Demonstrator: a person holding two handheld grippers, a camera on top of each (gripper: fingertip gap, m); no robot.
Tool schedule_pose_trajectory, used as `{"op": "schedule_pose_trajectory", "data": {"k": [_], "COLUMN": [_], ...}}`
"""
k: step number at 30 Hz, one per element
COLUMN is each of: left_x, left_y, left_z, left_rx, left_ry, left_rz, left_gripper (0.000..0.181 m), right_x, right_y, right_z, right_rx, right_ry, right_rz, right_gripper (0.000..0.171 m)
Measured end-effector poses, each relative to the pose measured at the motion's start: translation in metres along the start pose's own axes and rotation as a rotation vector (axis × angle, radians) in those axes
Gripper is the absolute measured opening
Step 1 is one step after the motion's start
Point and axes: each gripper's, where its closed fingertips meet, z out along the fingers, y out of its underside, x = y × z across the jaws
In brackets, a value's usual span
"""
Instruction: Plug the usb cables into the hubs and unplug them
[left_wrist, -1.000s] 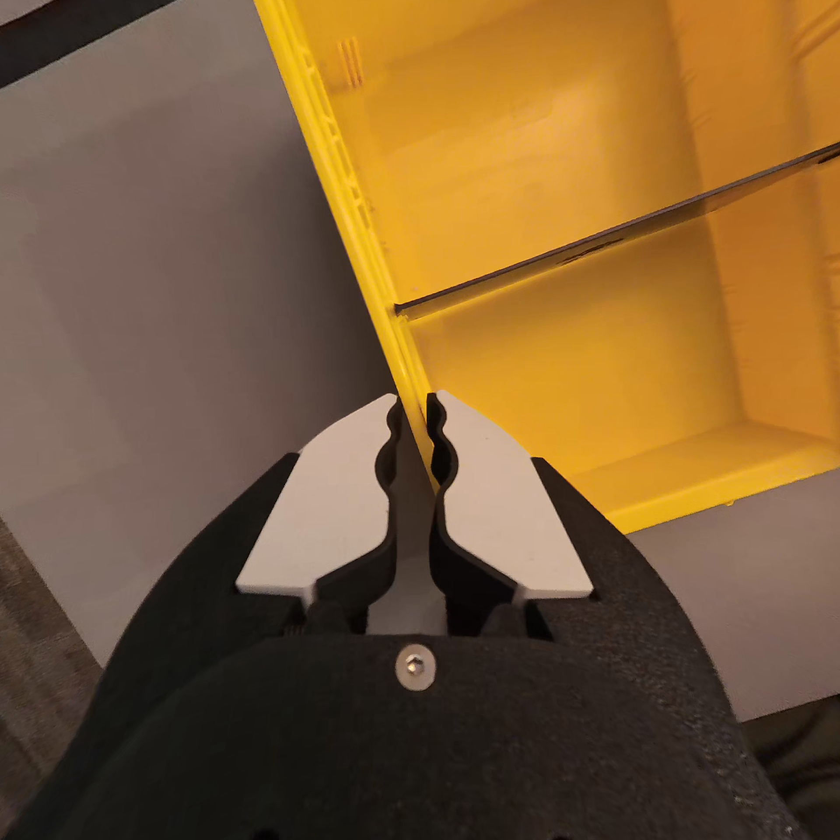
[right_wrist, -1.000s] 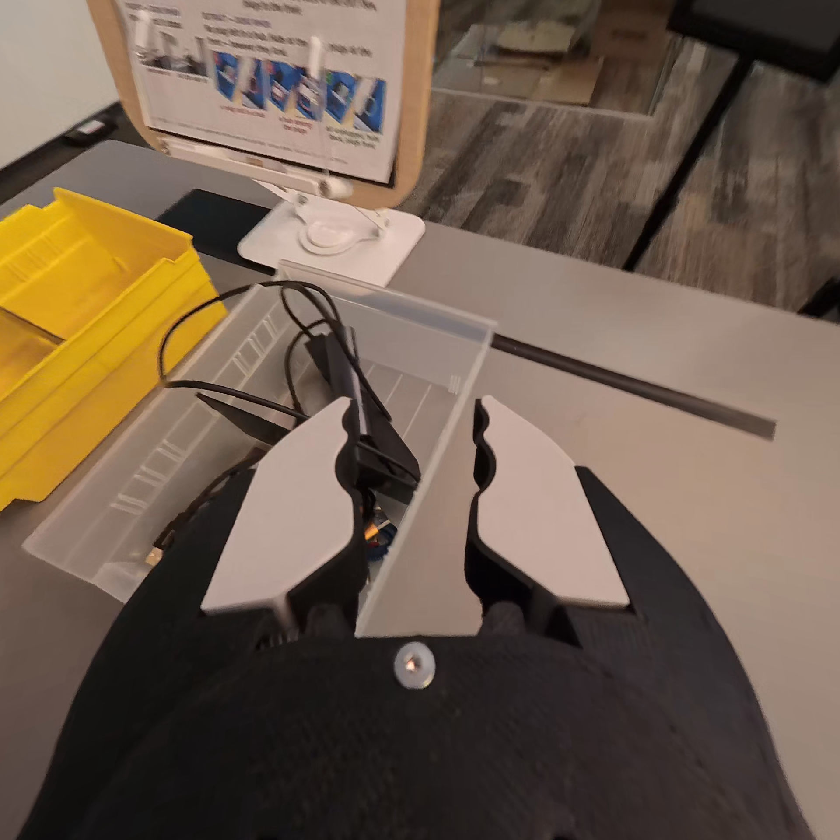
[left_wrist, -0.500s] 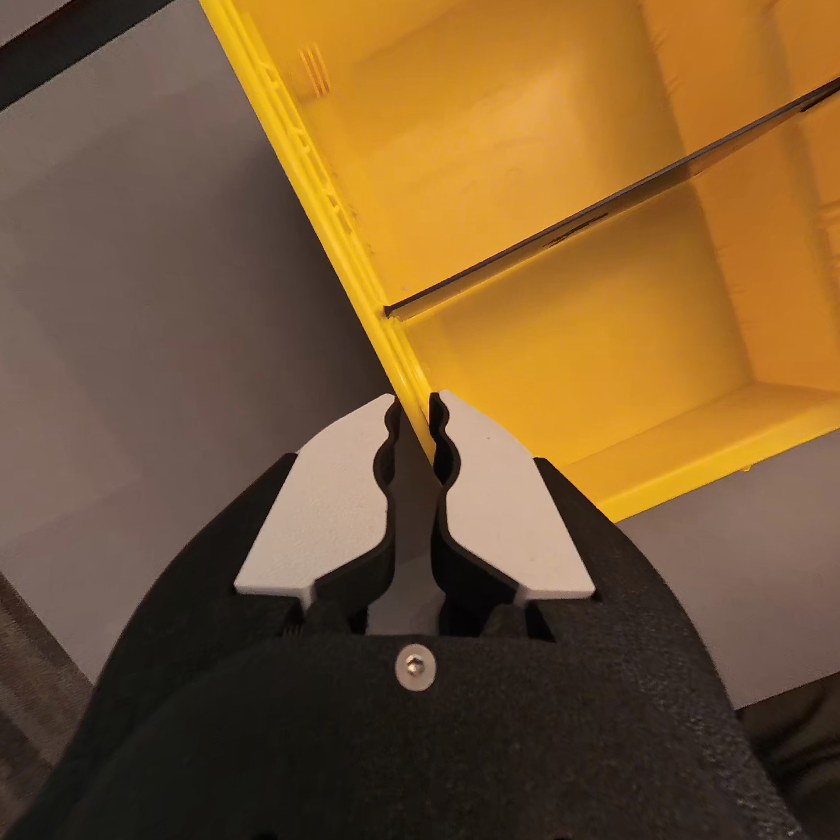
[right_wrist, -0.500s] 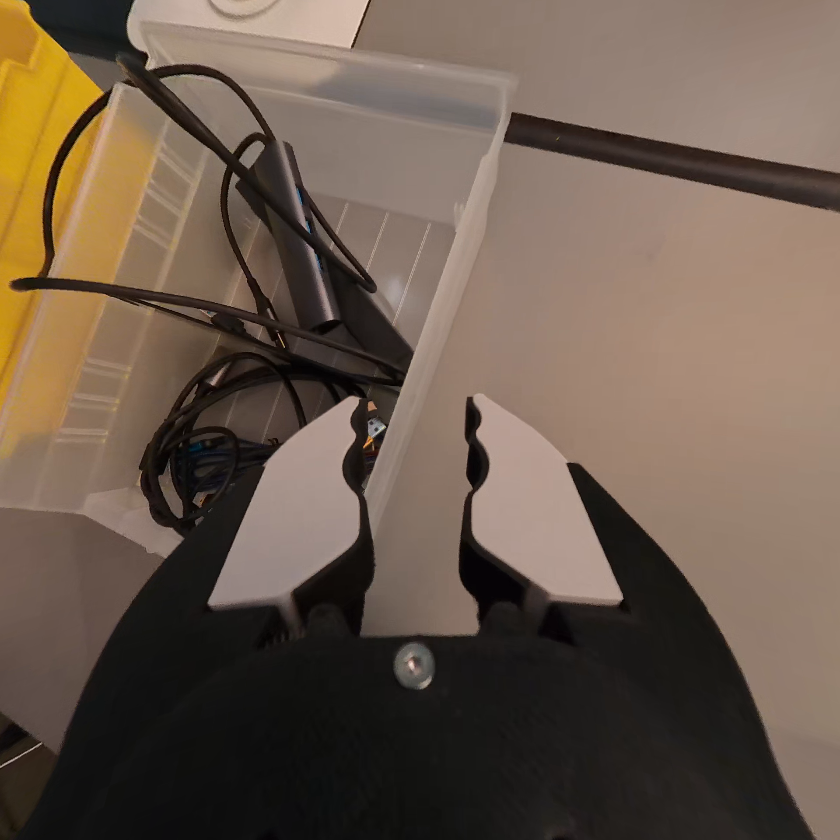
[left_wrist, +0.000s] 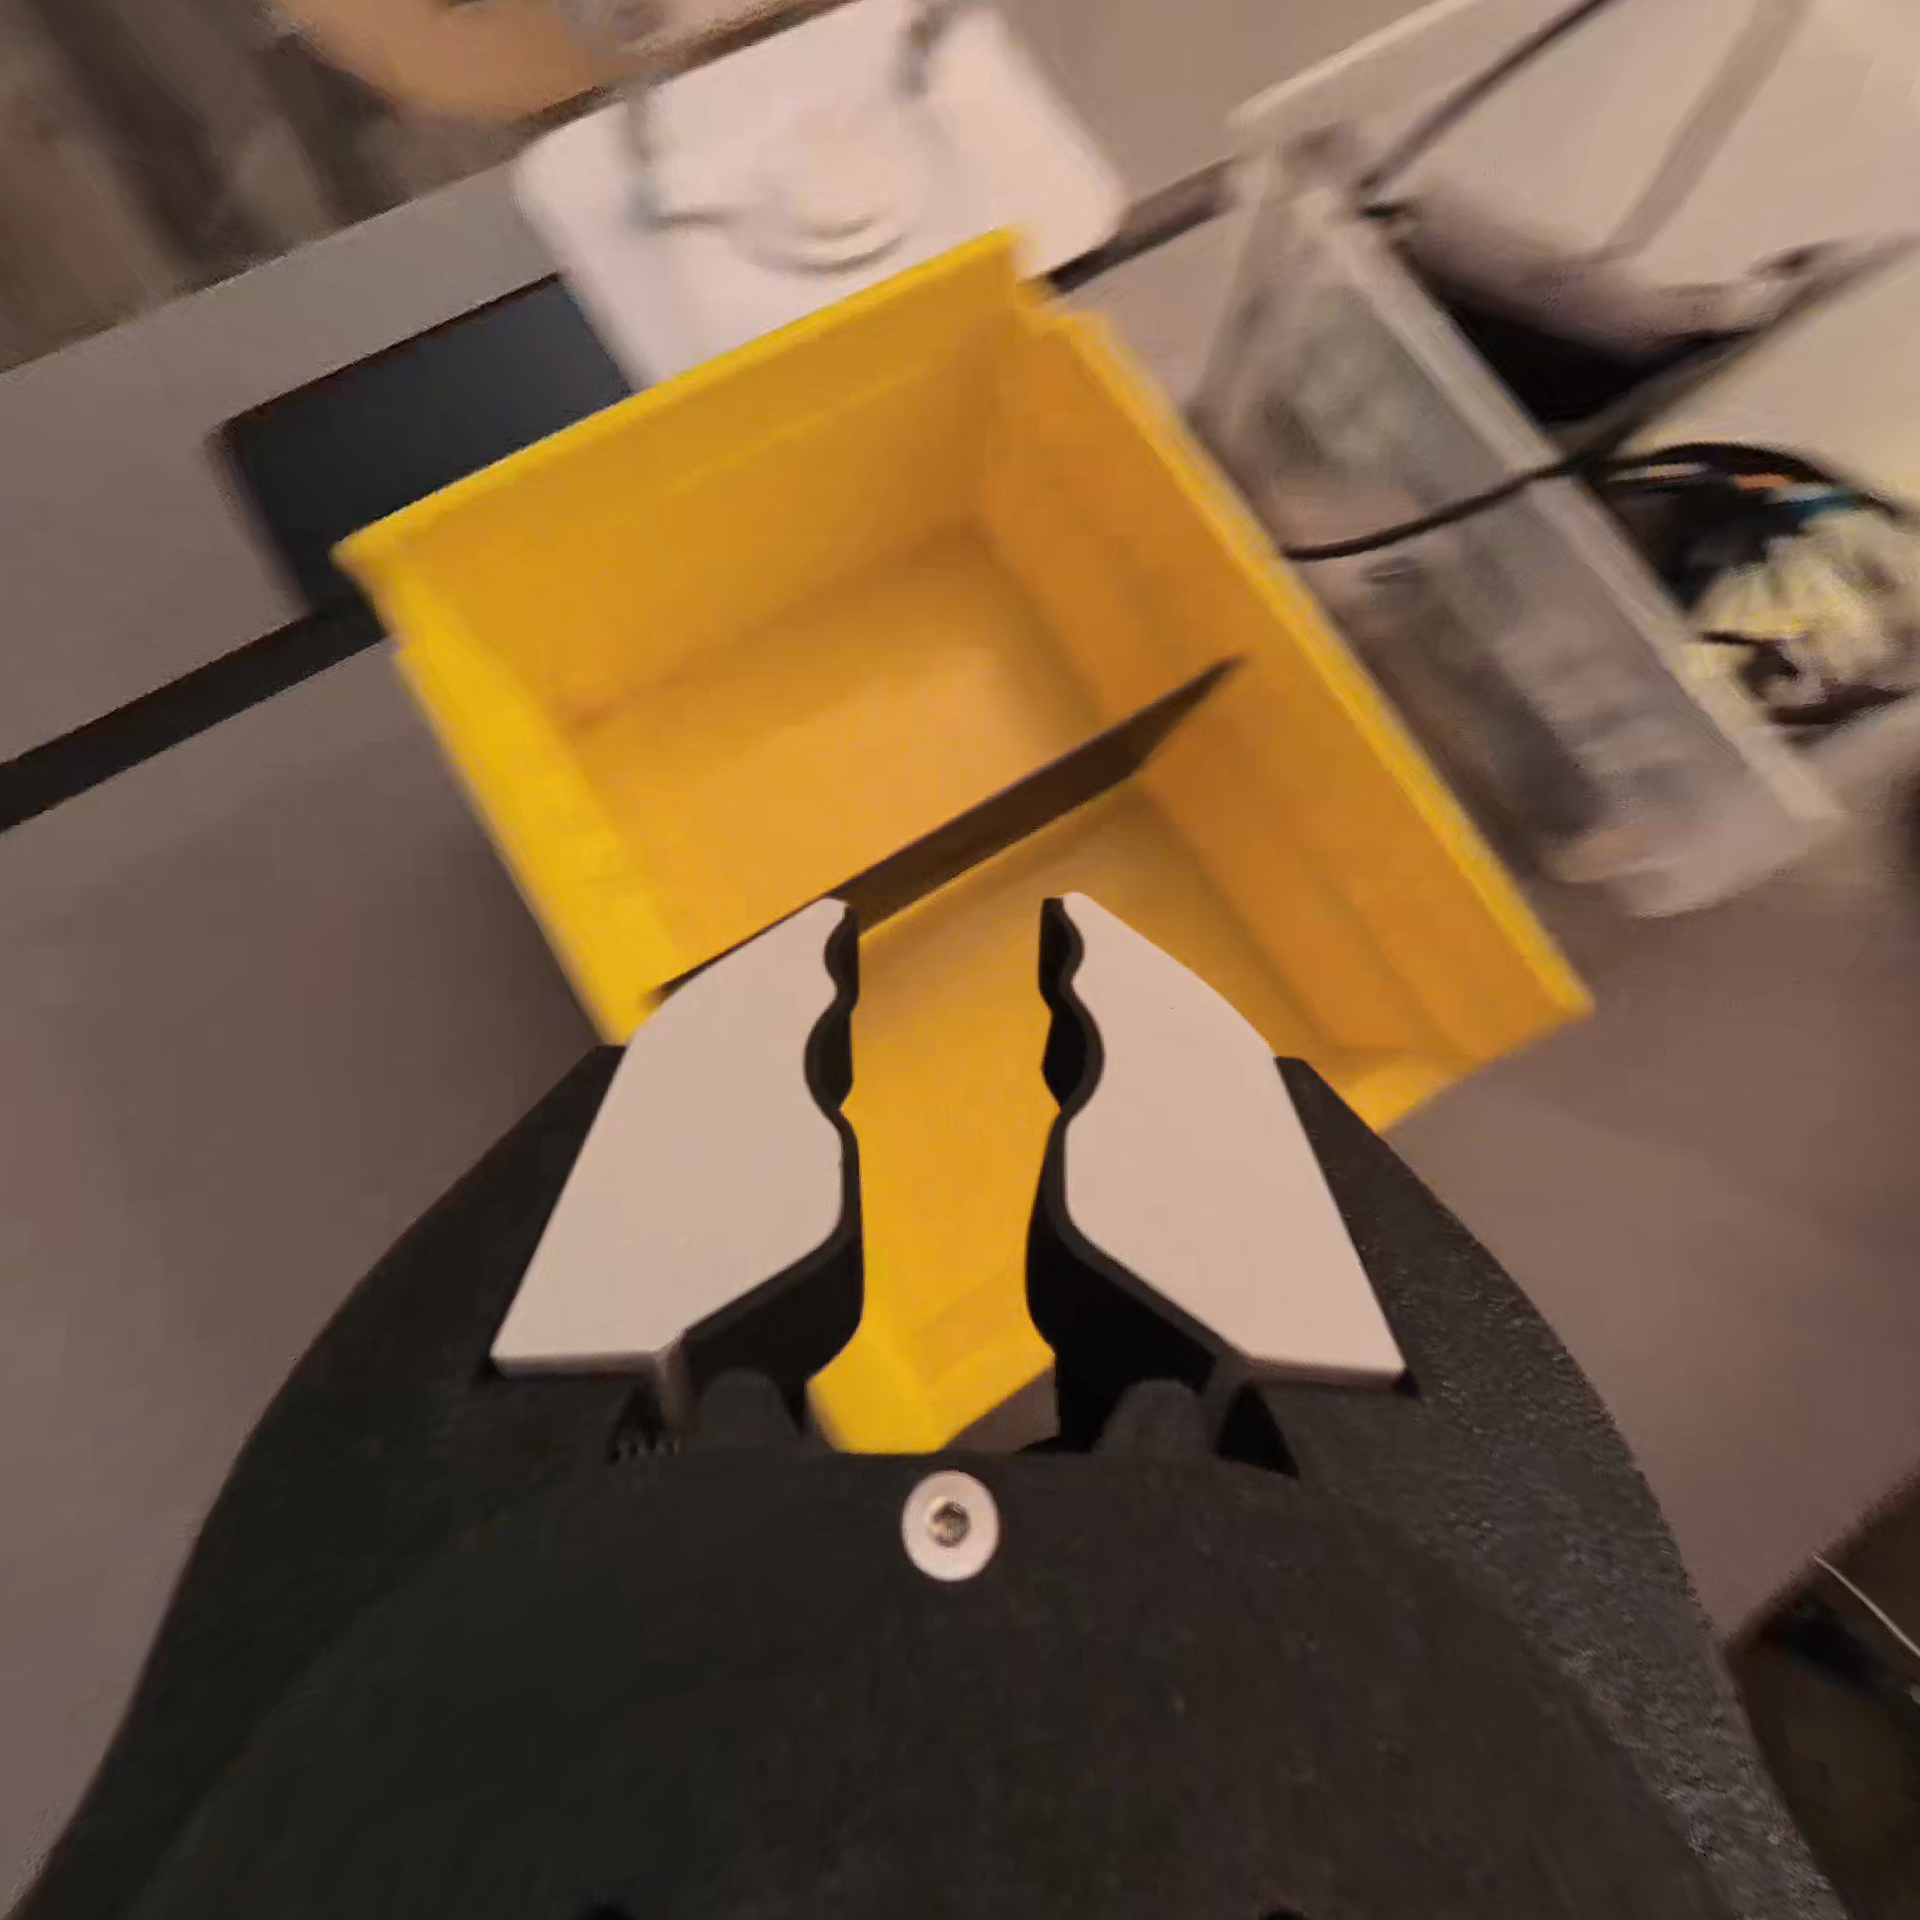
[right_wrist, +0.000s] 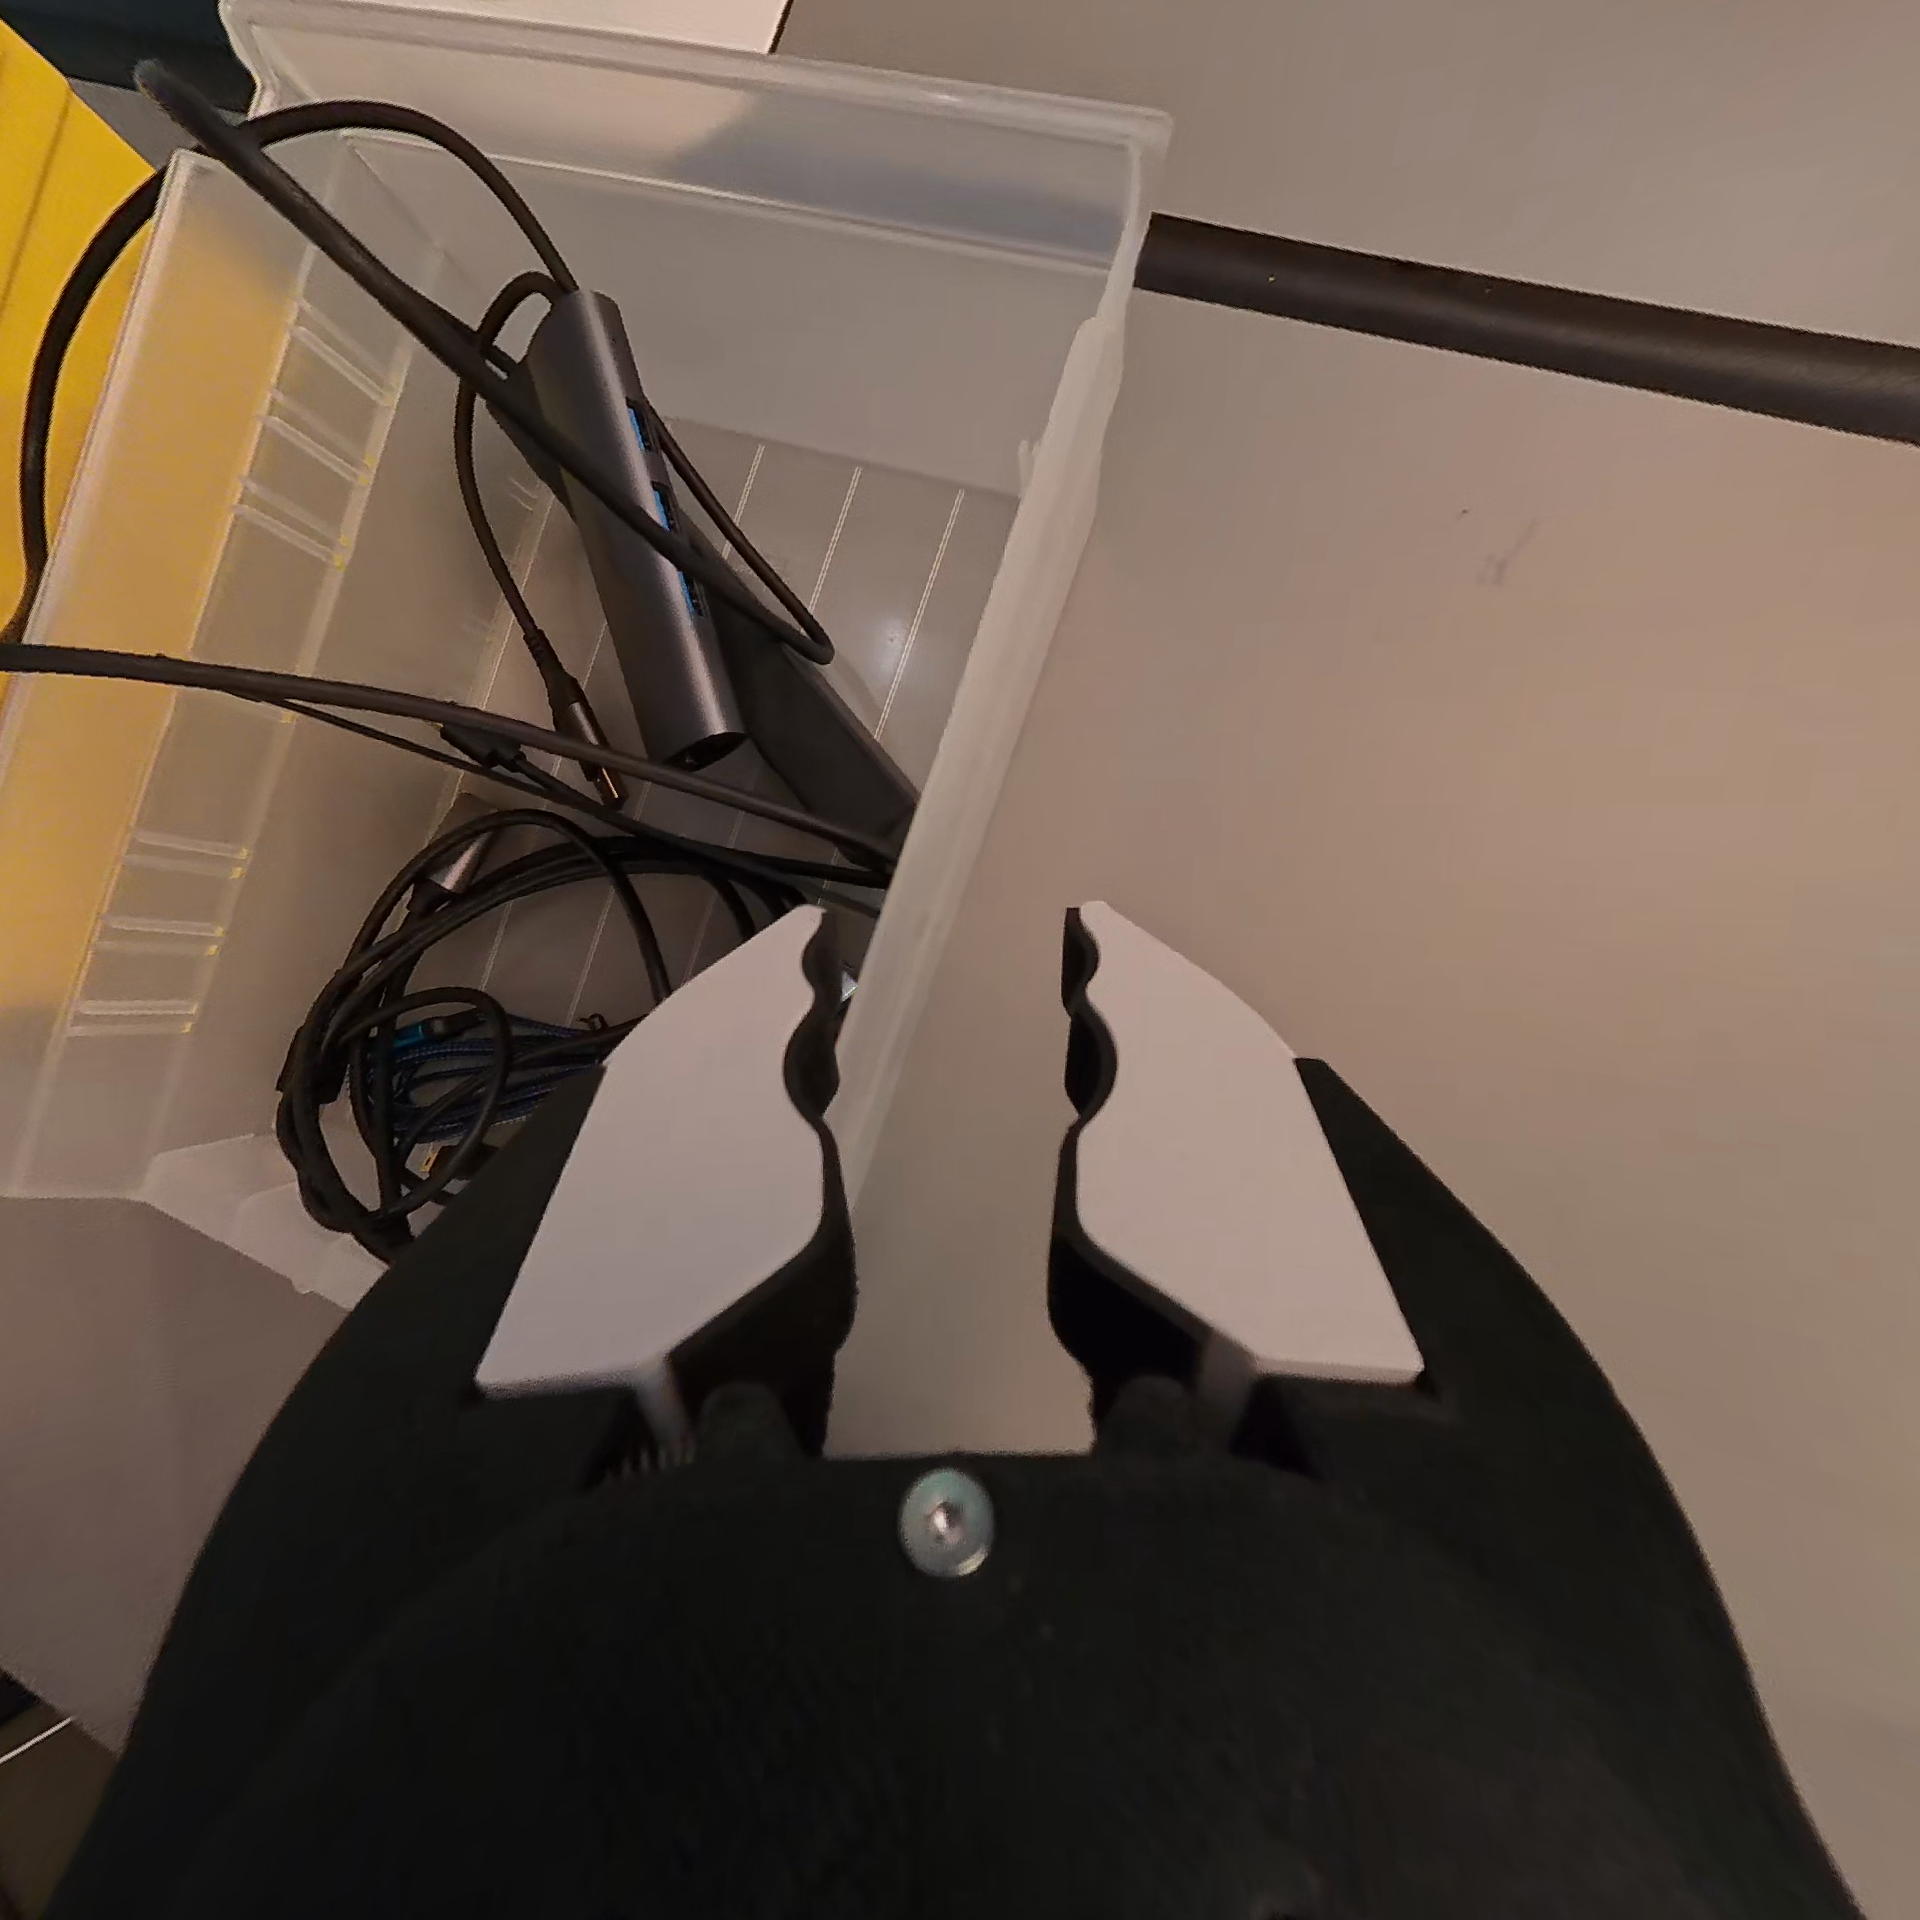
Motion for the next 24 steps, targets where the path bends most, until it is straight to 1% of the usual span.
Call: {"op": "schedule_pose_trajectory", "data": {"k": [3,4,5,6,7,8,9,11,12,15,18,20,21,24], "left_x": [0.07,0.085,0.092,0.09,0.086,0.087,0.094,0.11,0.113,0.112,0.1,0.098,0.097,0.094], "left_y": [-0.01,-0.01,-0.011,-0.012,-0.012,-0.01,-0.006,0.0,0.0,-0.002,0.003,0.008,0.007,0.01], "left_z": [0.009,0.014,0.021,0.03,0.038,0.047,0.056,0.071,0.078,0.093,0.104,0.11,0.111,0.11], "left_rx": [0.012,0.002,-0.008,-0.019,-0.037,-0.06,-0.09,-0.149,-0.169,-0.204,-0.307,-0.385,-0.407,-0.476], "left_ry": [0.213,0.241,0.216,0.153,0.082,0.049,0.063,0.109,0.101,-0.003,-0.125,-0.161,-0.179,-0.232], "left_rz": [0.103,0.122,0.125,0.115,0.096,0.076,0.072,0.066,0.066,0.094,0.094,0.088,0.072,0.069], "left_gripper": [0.034,0.037,0.047,0.064,0.075,0.08,0.08,0.072,0.072,0.069,0.066,0.059,0.053,0.043], "right_x": [0.002,0.001,0.001,0.001,0.0,0.001,0.002,0.005,0.006,0.008,0.009,0.012,0.014,0.017], "right_y": [0.0,-0.001,-0.002,-0.003,-0.005,-0.007,-0.009,-0.01,-0.01,-0.01,-0.009,-0.008,-0.007,-0.008], "right_z": [-0.002,-0.004,-0.006,-0.008,-0.01,-0.012,-0.013,-0.014,-0.014,-0.013,-0.013,-0.014,-0.015,-0.02], "right_rx": [0.003,0.009,0.017,0.028,0.04,0.053,0.063,0.074,0.077,0.078,0.077,0.077,0.08,0.105], "right_ry": [0.003,0.002,0.002,0.001,-0.003,-0.005,-0.006,-0.012,-0.018,-0.035,-0.036,-0.027,-0.027,-0.054], "right_rz": [0.001,-0.003,-0.006,-0.011,-0.018,-0.024,-0.023,-0.015,-0.012,-0.007,-0.03,-0.038,-0.037,-0.022], "right_gripper": [0.042,0.042,0.042,0.042,0.042,0.042,0.042,0.042,0.042,0.042,0.042,0.042,0.042,0.042]}}
